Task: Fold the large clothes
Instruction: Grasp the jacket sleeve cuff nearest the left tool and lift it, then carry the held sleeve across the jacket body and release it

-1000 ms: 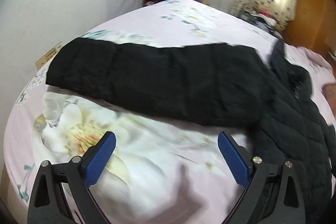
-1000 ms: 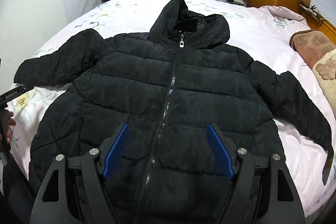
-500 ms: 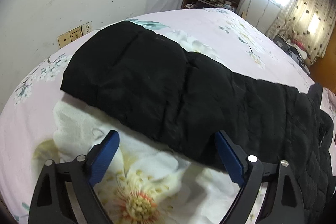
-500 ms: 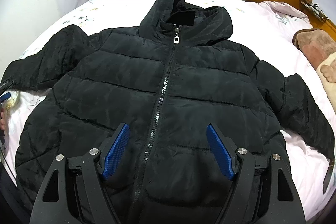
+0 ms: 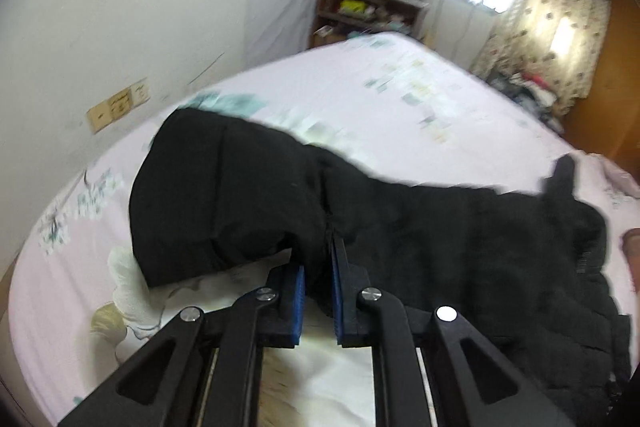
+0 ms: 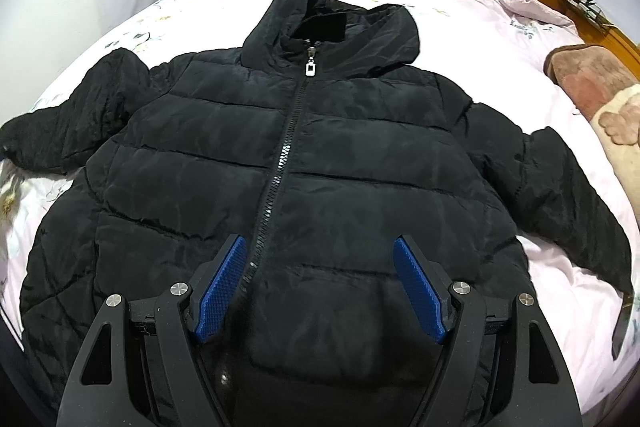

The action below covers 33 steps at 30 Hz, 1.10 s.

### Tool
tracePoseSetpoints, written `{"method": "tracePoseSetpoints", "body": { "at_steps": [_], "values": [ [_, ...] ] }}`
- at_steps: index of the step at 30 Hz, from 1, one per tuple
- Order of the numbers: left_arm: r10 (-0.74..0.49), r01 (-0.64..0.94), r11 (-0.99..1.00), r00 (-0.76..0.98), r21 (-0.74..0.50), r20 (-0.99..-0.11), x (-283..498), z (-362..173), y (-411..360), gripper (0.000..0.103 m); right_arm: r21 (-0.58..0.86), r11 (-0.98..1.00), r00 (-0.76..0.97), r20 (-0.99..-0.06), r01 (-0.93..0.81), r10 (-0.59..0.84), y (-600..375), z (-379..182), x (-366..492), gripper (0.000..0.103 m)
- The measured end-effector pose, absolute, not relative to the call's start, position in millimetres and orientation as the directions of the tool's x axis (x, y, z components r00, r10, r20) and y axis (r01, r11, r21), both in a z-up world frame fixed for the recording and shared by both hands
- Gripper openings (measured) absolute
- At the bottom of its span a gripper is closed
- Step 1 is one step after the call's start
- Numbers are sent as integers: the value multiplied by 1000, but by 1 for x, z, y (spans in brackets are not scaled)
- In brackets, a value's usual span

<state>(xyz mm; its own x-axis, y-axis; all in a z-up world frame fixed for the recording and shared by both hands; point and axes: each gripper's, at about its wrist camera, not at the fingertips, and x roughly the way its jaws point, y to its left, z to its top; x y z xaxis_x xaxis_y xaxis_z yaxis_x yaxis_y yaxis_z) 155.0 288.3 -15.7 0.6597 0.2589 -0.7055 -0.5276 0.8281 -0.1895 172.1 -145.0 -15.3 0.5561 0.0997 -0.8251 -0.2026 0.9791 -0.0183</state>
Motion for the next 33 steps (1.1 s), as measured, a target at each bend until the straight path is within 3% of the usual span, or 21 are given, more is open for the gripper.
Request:
{"method": "tracePoseSetpoints", "body": {
  "at_steps": [9, 17, 27, 33],
  "values": [
    [73, -277, 919, 819, -281, -570, 160, 85, 219, 10, -8, 986, 587, -804, -166, 92, -173, 2, 152, 76],
    [-146, -23, 952, 842, -305, -519, 200, 127, 124, 10, 7, 993, 615, -784, -117, 78, -204, 17, 139, 76],
    [-391, 217, 911, 730, -352, -561, 250, 87, 2, 9, 28, 999, 618, -785, -23, 36, -255, 11, 135, 76],
    [-473, 263, 876, 633, -404, -613, 277, 36, -39, 9, 37, 999, 594, -805, 29, 12, -279, -6, 138, 76]
  ]
}}
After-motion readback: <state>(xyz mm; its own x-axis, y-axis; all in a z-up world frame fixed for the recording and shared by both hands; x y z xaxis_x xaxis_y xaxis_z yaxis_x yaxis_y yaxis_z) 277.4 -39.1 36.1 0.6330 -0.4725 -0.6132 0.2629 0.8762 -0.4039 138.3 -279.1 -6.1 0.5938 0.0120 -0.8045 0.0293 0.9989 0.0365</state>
